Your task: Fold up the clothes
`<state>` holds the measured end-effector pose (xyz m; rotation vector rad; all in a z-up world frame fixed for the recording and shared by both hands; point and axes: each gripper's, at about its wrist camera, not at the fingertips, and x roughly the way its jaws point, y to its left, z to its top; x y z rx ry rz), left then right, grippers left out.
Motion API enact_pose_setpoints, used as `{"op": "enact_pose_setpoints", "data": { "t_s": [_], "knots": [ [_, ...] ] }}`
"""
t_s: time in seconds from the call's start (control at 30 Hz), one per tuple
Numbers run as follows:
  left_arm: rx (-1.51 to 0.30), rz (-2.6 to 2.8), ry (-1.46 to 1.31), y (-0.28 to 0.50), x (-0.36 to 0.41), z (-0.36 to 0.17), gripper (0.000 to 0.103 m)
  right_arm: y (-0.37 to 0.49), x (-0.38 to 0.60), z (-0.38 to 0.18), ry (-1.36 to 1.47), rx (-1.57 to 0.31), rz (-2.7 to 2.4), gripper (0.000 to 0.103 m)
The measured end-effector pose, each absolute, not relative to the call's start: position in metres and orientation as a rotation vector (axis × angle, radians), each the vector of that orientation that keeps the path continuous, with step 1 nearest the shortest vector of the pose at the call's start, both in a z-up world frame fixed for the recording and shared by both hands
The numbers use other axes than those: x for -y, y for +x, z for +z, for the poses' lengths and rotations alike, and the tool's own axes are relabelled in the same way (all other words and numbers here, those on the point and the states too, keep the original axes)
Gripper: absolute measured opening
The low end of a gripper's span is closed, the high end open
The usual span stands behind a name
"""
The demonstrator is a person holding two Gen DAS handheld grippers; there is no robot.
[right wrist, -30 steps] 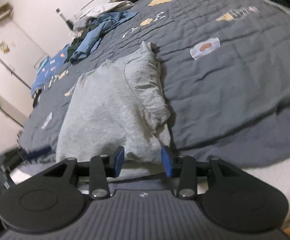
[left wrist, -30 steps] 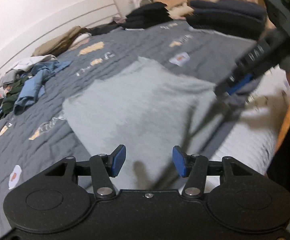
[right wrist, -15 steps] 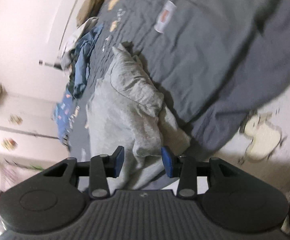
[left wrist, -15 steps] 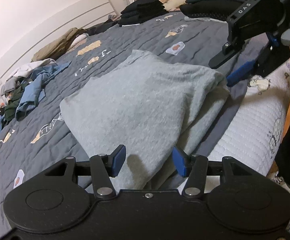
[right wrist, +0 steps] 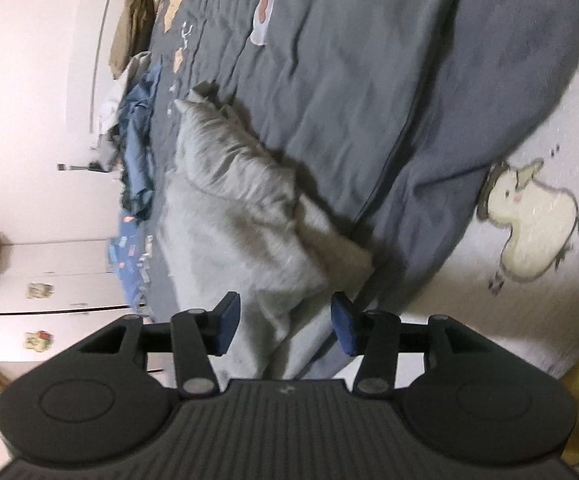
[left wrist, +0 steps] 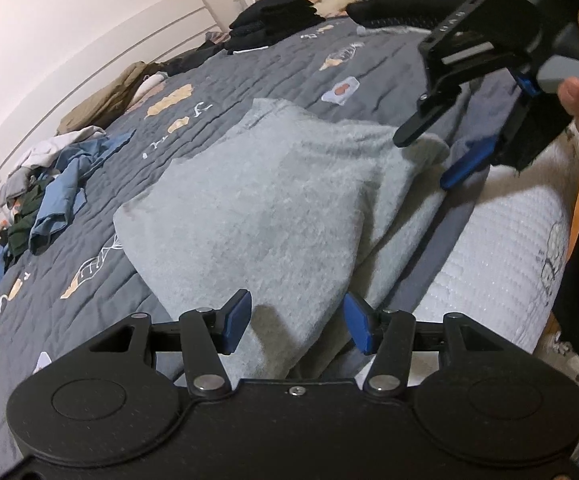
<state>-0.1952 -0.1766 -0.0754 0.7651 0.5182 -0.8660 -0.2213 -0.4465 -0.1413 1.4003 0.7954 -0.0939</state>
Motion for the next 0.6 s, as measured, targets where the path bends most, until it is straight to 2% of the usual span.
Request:
{"op": "enact_pose_setpoints", "data": {
  "t_s": [0.07,0.13,0.2,0.23,0.27,0.43,0.6],
  "knots": [
    [-0.529,-0.868,0.777,-0.194,0.177,-0.078,0.043,-0.219,0.446,-0.14,1.374,-0.782,-0.111,0.048],
    [-0.54,-0.869,0.79,-0.194,0.178,-0.08,0.031,-0.217,0.446,-0.137,1.343,-0.761,-0.123,0.042],
    [-0.56,-0.871,0.795,-0.192,0.177,-0.081,0.024,-0.213,0.444,-0.133,1.281,-0.755,-0.138,0.026],
    [-0.57,-0.871,0.797,-0.191,0.176,-0.082,0.02,-0.212,0.444,-0.132,1.261,-0.75,-0.144,0.012],
    [-0.578,-0.877,0.796,-0.19,0.174,-0.082,0.018,-0.212,0.444,-0.131,1.24,-0.742,-0.149,0.008],
    [-0.598,-0.904,0.764,-0.185,0.166,-0.074,0.008,-0.216,0.442,-0.114,1.111,-0.671,-0.163,0.006],
    [-0.618,-0.914,0.715,-0.177,0.156,-0.064,0.005,-0.222,0.427,-0.09,0.852,-0.679,-0.149,0.005]
  ]
}}
